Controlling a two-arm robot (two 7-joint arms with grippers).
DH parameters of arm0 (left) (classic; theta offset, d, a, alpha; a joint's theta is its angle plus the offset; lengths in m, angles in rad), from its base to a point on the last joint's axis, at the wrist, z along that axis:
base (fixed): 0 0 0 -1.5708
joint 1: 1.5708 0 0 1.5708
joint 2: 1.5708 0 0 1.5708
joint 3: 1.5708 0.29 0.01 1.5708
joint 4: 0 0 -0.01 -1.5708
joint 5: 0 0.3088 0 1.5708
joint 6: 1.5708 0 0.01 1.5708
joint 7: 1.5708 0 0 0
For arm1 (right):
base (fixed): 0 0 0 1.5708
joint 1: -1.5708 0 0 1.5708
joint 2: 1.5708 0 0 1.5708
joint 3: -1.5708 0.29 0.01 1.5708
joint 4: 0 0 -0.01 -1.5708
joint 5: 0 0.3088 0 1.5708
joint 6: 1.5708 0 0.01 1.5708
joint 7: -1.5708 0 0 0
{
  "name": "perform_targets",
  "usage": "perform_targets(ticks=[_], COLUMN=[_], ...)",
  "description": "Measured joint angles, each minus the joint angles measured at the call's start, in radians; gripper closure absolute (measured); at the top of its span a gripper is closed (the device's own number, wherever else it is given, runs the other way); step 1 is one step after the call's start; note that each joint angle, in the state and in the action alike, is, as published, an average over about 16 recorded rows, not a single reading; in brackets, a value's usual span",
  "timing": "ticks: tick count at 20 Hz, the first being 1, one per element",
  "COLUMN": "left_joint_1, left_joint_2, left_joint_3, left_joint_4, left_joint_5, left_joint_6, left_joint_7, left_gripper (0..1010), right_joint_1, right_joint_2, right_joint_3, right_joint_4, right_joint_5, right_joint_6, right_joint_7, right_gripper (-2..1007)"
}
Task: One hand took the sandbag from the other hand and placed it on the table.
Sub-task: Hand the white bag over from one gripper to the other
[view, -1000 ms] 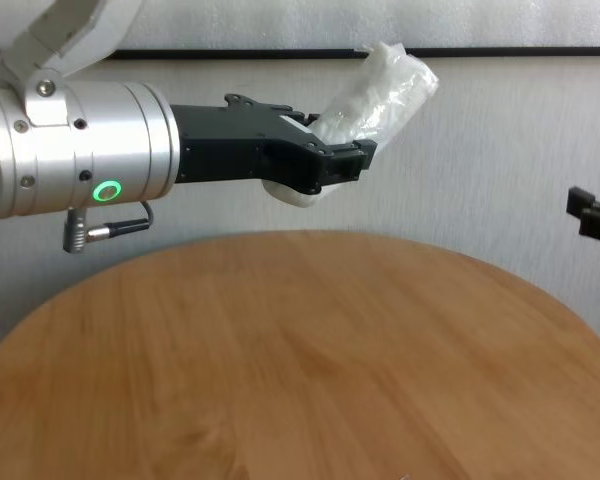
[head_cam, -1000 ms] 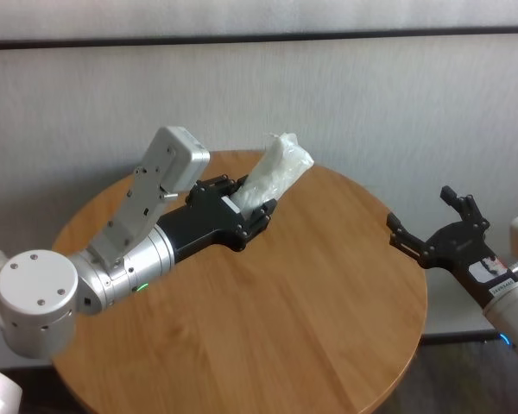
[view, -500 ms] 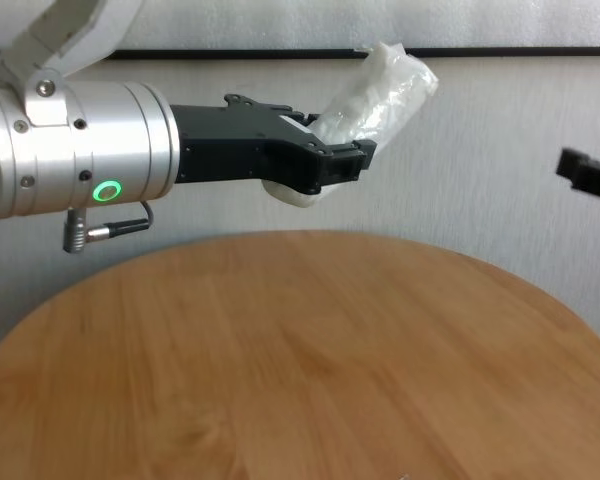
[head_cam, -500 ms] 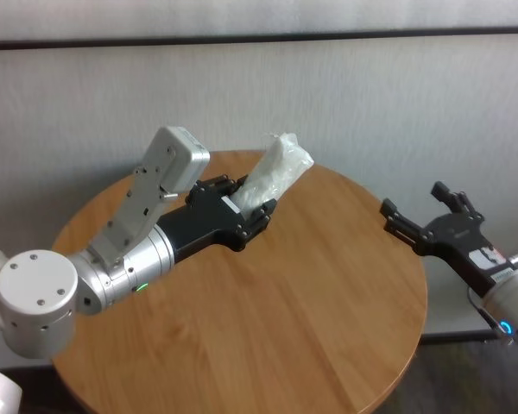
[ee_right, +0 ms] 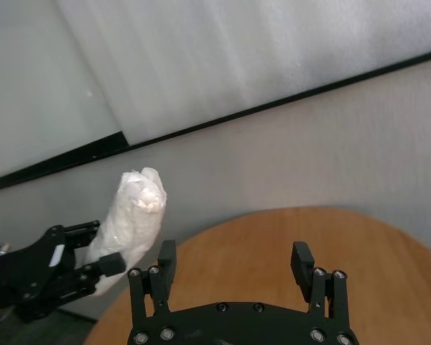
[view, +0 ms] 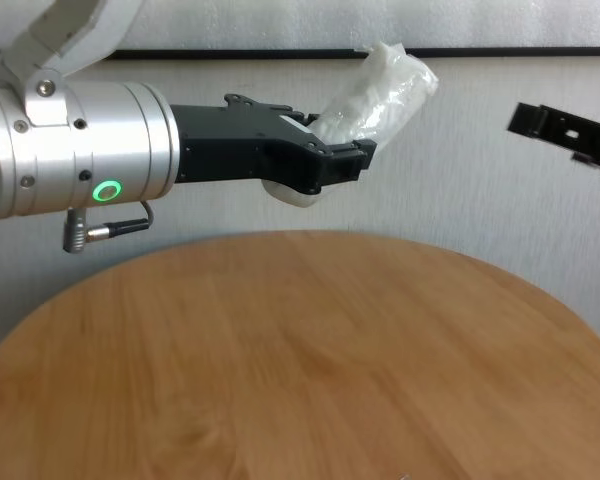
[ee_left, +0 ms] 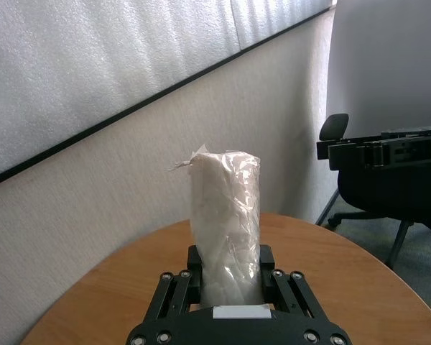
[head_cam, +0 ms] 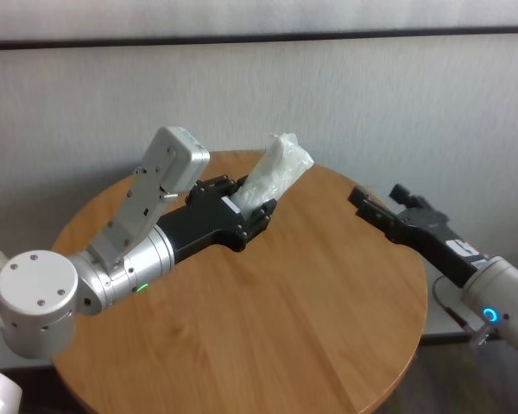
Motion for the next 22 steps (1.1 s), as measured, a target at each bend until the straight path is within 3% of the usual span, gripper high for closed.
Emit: perform_targets(ticks=[4, 9, 22], left_joint_1=[0.000, 0.000, 0.000], left_joint_2=[0.000, 0.000, 0.000], left_joint_3=[0.000, 0.000, 0.000], left_joint_4=[0.000, 0.000, 0.000], left_joint_5=[0.000, 0.000, 0.000], left_joint_6=[0.000, 0.000, 0.000], left_joint_7=[0.000, 0.000, 0.000], left_gripper=[526, 525, 526], right_joint_1=[-0.001, 0.005, 0.062], right_joint_2=[-0.020, -0.033, -0.037], right_joint_3=[0.001, -0.013, -0.074], right_joint_4=[-0.023, -0.037, -0.010], right_joint_5=[0.080, 0.152, 0.222], right_joint_6=[0.060, 0.104, 0.135], right_joint_7=[0.013, 0.029, 0.063], right_gripper=[0, 0, 0])
